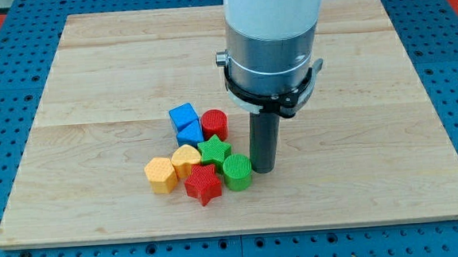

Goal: Touch the bottom of red star

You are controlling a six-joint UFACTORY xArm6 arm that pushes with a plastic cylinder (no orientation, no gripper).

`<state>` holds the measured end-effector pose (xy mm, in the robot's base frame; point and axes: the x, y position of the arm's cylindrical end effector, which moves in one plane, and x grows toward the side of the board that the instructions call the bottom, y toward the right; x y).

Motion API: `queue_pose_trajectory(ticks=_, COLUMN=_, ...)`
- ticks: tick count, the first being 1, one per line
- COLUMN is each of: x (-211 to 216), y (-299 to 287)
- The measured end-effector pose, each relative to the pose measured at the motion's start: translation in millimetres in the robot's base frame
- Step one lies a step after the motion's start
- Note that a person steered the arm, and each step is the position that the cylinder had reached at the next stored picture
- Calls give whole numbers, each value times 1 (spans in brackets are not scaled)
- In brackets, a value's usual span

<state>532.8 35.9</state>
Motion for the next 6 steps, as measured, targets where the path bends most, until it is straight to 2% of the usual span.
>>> queue_pose_trajectory(ticks=2, x=5, y=9)
queue_pose_trajectory(ticks=3, x=28, y=26)
queue_pose_trajectory(ticks=4, x=75, y=9)
queue_pose_trajectory(ticks=5, x=78, y=-37)
queue_pose_trajectory(ticks=6, x=72, y=-51)
